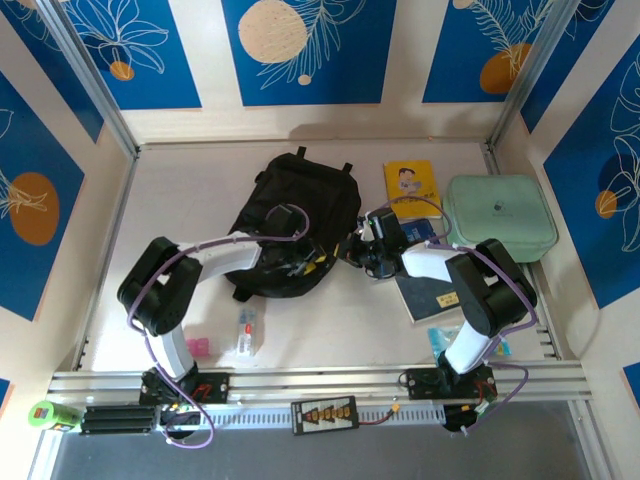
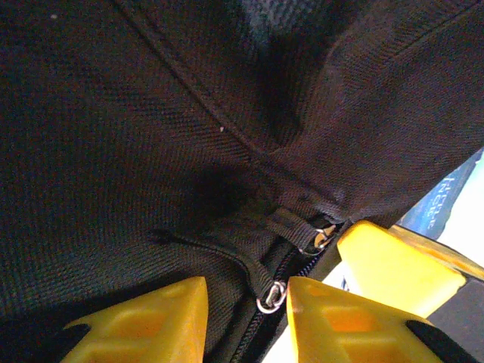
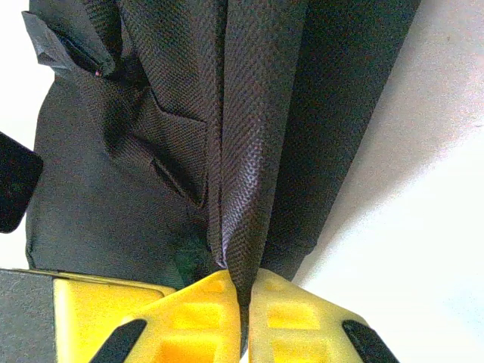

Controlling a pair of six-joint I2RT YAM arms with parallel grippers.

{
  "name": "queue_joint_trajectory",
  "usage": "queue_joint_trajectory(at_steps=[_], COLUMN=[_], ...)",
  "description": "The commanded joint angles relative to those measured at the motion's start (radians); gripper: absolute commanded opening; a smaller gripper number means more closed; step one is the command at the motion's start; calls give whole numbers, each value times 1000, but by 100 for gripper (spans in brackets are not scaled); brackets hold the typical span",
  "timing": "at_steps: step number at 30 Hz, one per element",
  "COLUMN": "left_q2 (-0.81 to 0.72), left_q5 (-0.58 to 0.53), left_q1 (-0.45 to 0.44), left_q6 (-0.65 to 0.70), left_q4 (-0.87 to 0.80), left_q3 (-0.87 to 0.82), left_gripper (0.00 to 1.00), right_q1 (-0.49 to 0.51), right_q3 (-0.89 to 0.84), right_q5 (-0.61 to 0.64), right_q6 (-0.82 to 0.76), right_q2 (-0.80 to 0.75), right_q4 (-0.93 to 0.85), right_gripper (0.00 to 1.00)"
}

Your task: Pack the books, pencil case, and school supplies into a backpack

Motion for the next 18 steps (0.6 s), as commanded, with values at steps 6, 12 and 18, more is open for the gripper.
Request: queue_joint_trajectory(at_steps=[6, 12, 18], left_q2=[14, 33, 61], left_q5=[-11, -21, 0], left_q1=[-22, -33, -37], left_q6=[26, 17, 12], left_q4=[-72, -65, -17], left_q3=[41, 46, 53], left_gripper=[34, 31, 24], right_q1=[14, 15, 17], right_q3=[-6, -9, -8], right_q5=[-8, -20, -32], right_q6=[11, 44, 59], right_q2=[25, 21, 23], right_q4=[-32, -7, 6], right_gripper=[9, 9, 8])
